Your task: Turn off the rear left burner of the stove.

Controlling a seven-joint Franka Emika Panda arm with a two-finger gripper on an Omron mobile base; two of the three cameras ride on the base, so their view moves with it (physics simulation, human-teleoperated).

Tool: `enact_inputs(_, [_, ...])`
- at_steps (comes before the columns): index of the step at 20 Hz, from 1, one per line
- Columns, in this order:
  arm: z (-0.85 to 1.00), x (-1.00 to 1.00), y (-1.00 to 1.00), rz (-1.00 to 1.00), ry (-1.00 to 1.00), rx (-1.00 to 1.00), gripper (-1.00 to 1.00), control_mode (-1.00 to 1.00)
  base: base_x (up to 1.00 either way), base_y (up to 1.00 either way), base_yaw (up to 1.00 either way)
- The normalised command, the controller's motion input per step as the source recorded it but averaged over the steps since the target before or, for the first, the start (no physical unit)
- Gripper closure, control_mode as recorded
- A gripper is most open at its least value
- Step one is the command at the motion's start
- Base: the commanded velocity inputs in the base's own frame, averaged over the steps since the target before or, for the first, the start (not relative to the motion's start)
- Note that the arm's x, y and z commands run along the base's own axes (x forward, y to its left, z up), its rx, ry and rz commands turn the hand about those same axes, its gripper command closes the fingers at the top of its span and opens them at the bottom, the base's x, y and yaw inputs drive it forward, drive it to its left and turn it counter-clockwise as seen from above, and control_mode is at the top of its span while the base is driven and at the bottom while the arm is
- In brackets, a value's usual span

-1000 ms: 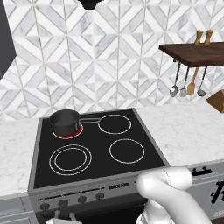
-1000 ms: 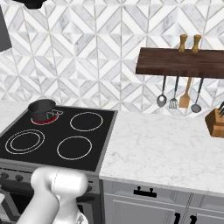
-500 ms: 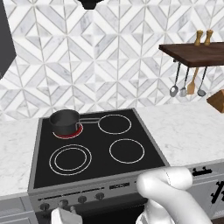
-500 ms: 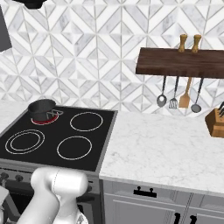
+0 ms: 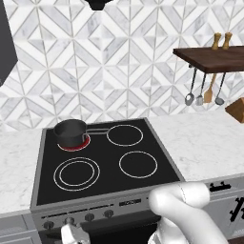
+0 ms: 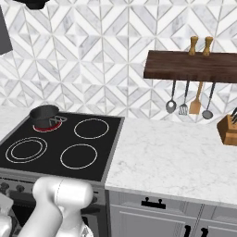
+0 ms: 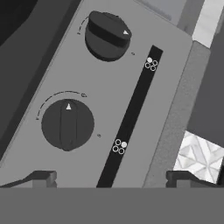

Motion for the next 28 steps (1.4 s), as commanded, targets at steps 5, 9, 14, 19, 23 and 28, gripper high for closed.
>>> enact_inputs(5, [-0.11, 0.23, 0.2, 0.01, 0.01, 0.07, -1.0, -1.0, 0.0, 0.0, 0.0])
enact_inputs(9, [-0.15, 0.3, 0.33, 0.0, 0.06, 0.03, -1.0, -1.0, 0.0, 0.0, 0.0])
enact_inputs(14, [-0.34, 0.09, 0.38, 0.0, 0.05, 0.0, -1.0, -1.0, 0.0, 0.0, 0.0])
enact_inputs(19, [-0.4, 0.0, 0.38, 0.0, 0.03, 0.0, -1.0, -1.0, 0.0, 0.0, 0.0])
enact_inputs(23, [-0.34, -0.05, 0.42, 0.0, 0.01, 0.0, -1.0, -1.0, 0.0, 0.0, 0.0])
enact_inputs(28, [-0.17, -0.13, 0.47, 0.0, 0.0, 0.0, -1.0, -1.0, 0.0, 0.0, 0.0])
